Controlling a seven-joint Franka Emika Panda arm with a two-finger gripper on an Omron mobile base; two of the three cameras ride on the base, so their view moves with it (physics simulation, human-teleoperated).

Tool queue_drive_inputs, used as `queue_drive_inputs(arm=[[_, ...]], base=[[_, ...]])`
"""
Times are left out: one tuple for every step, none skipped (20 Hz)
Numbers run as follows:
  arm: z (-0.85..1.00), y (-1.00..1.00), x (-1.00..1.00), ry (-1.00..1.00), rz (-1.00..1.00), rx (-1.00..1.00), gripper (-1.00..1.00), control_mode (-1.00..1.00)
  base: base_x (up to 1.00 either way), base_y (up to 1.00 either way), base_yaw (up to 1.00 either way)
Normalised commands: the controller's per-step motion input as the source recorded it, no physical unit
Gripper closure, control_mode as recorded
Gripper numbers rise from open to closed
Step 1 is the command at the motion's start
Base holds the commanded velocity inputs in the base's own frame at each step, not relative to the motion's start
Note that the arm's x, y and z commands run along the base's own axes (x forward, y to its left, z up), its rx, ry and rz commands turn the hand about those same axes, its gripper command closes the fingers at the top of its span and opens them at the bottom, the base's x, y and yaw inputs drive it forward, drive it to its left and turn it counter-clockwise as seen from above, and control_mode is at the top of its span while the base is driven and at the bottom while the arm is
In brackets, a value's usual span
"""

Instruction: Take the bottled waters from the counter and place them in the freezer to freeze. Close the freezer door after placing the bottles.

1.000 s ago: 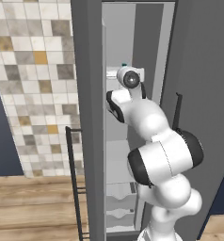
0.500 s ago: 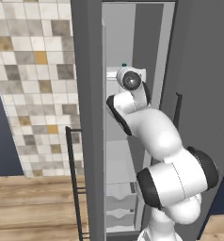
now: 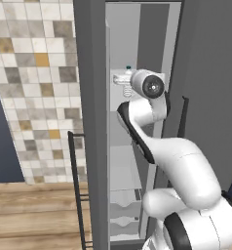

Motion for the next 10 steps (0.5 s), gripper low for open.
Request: queue_drive_inputs(arm=[[0.4,-0.09,-0.74,0.05,0.0,0.07,-1.0,-1.0],[0.36,-0.07,-0.74,0.05,0.0,0.07,-1.0,-1.0],[0.4,-0.06,-0.81,0.03,0.01,0.07,-1.0,-1.0],[0.41,-0.04,-0.87,0.03,0.02,0.07,-1.0,-1.0],[0.41,-0.06,-0.84,0.03,0.02,0.07,-1.0,-1.0],[0.4,-0.04,-0.81,0.04,0.0,0.06,-1.0,-1.0],[0.51,-0.05,-0.96,0.02,0.02,0.06,-1.0,-1.0],[0.5,-0.09,-0.94,0.02,0.01,0.05,-1.0,-1.0],[0.45,-0.07,-0.88,0.06,0.01,0.03,-1.0,-1.0],[0.41,-0.07,-0.89,0.1,0.0,0.02,-1.0,-1.0]], base=[[0.0,0.0,0.0],[0.0,0.0,0.0],[0.0,0.0,0.0],[0.0,0.0,0.0],[0.0,0.0,0.0],[0.0,0.0,0.0],[0.0,0.0,0.0],[0.0,0.0,0.0],[0.0,0.0,0.0],[0.0,0.0,0.0]])
